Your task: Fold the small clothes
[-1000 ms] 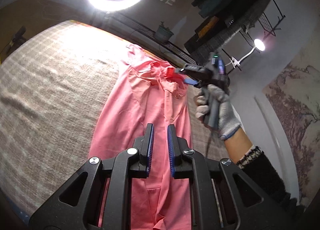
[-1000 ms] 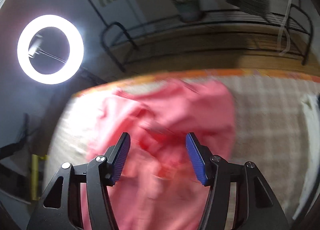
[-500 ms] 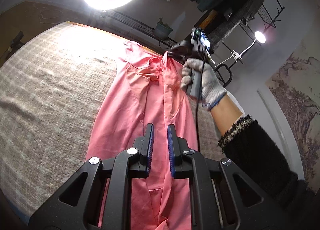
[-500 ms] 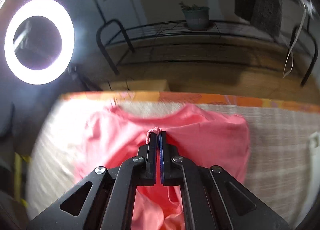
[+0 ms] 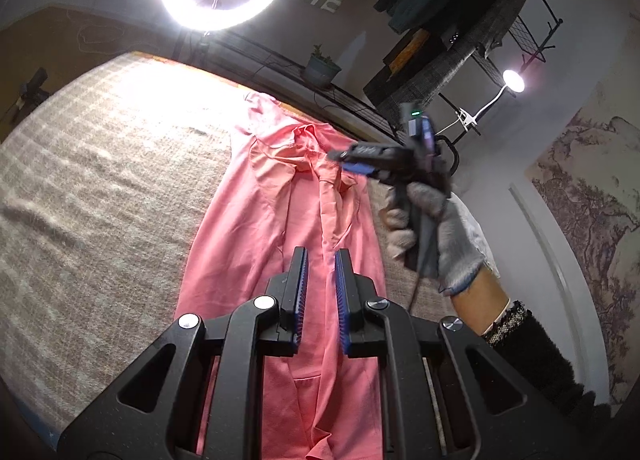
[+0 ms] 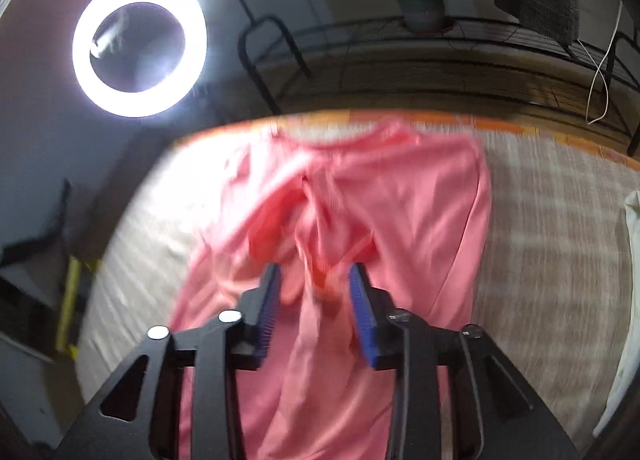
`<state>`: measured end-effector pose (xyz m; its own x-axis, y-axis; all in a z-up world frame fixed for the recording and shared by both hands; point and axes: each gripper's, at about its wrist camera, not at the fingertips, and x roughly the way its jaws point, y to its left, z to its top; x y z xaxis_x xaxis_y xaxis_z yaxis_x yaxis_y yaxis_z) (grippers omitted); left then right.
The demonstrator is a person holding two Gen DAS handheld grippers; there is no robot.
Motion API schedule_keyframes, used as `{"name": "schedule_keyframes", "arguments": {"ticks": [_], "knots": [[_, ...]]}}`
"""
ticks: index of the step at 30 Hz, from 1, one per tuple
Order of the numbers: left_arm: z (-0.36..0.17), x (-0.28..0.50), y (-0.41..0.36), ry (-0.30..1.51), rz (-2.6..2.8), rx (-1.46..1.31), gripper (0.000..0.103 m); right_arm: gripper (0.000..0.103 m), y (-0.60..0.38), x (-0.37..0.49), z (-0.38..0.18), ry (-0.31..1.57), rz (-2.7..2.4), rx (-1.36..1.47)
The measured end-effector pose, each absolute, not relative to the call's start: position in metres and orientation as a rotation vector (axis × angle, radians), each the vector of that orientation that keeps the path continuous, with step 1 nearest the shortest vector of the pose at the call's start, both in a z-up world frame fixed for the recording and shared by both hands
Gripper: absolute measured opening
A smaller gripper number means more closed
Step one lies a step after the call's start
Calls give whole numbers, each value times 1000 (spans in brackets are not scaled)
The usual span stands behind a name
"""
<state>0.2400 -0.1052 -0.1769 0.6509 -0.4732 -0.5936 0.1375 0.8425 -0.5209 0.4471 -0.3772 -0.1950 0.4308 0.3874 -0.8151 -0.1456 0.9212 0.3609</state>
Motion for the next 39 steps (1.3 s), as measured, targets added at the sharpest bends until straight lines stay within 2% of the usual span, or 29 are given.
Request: {"name": "schedule_keyframes", "arguments": {"ticks": [1, 2, 3, 4, 5, 12, 13, 14, 15, 18, 22, 24, 25, 26, 27, 34, 39], "knots": [[-175, 239, -106, 784, -357, -450, 11, 35, -375, 446, -198, 1091, 326, 240], [-174, 238, -107, 778, -354, -444, 11, 27, -369, 444, -203, 1104, 310, 214], [-172, 237, -107, 770, -350, -437, 11, 10, -362, 446, -207, 1114, 288, 172], [-170, 236, -107, 763, -348, -433, 11, 3, -357, 446, -210, 1123, 275, 143], [-169, 235, -107, 761, -348, -431, 11, 2, -353, 444, -210, 1126, 278, 147], [-172, 239, -104, 768, -340, -433, 11, 7, -323, 428, -186, 1063, 534, 181], [-171, 238, -103, 763, -339, -423, 11, 12, -332, 428, -182, 1055, 529, 227], [-170, 237, -103, 757, -341, -413, 11, 22, -339, 428, -180, 1056, 520, 264], [-169, 236, -102, 751, -342, -402, 11, 25, -353, 427, -176, 1052, 494, 316], [-169, 233, -97, 751, -354, -386, 11, 26, -383, 408, -154, 1019, 456, 419], [-177, 228, -93, 830, -446, -434, 11, 26, -404, 365, -115, 983, 423, 408], [-182, 218, -98, 865, -496, -425, 18, 26, -409, 334, -99, 986, 407, 399], [-184, 212, -102, 876, -518, -405, 33, 26, -410, 318, -94, 990, 401, 399], [-186, 207, -105, 881, -528, -387, 44, 26, -410, 300, -91, 1000, 391, 398], [-190, 199, -109, 886, -536, -354, 45, 26, -411, 278, -90, 1015, 379, 397], [-234, 161, -146, 1004, -592, -195, 45, 26, -399, 135, -144, 1145, 280, 322], [-261, 147, -176, 1050, -576, -63, 45, 26, -400, 85, -201, 1227, 286, 419]]}}
